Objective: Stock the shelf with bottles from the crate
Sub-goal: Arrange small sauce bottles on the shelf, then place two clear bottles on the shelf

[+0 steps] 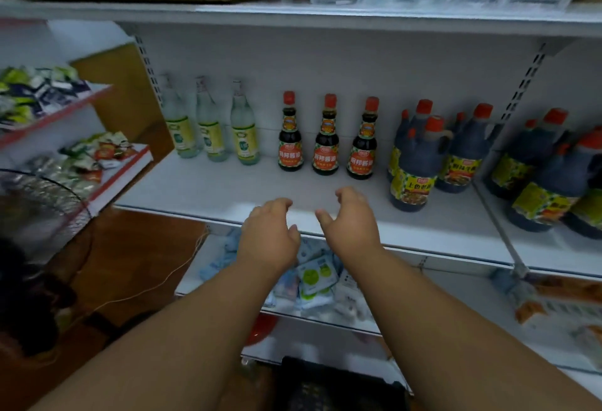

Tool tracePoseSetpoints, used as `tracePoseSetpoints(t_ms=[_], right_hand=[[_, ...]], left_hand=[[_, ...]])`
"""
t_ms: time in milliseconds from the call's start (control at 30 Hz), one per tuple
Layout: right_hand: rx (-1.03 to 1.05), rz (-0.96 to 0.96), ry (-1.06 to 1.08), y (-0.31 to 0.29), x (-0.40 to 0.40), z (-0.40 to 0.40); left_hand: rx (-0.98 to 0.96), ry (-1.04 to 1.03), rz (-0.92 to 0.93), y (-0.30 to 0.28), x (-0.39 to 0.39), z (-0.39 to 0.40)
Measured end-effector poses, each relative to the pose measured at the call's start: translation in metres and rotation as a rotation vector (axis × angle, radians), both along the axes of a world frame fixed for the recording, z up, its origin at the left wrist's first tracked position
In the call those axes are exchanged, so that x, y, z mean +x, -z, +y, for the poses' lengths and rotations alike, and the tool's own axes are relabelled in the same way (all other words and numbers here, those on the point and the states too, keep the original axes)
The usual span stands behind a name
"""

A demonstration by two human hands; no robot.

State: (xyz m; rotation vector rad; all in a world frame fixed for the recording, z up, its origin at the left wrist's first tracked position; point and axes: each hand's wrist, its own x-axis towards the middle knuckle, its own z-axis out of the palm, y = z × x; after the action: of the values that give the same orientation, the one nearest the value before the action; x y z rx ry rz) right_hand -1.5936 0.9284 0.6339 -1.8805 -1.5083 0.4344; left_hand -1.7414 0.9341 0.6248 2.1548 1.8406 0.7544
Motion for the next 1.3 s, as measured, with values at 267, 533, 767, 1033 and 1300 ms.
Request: tracePoseSetpoints(t_ms=[267, 533, 767, 1033, 1300], right_hand=[[0.042, -0.021, -0.052, 0.003, -0.098, -0.030], [-0.052, -0.058, -0.185, 0.061, -0.259, -0.058], [-0.259, -0.229, -0.404, 0.142, -0.309, -0.063], [-0.465, -0.218, -0.498, 0.294, -0.341, -0.057], [-0.669, -0.197, -0.436, 0.455, -0.355, -0.053]], left_hand=[[0.018, 0.005, 0.038, 0.016, -0.113, -0.050], [-0.057, 0.025, 0.191, 0.056, -0.285, -0.090], [-0.256, -0.088, 0.152, 0.129, -0.336, -0.099], [-0.473, -0.228, 0.034, 0.278, -0.368, -0.112], [-0.644, -0.121, 0.084, 0.433, -0.372, -0.082]])
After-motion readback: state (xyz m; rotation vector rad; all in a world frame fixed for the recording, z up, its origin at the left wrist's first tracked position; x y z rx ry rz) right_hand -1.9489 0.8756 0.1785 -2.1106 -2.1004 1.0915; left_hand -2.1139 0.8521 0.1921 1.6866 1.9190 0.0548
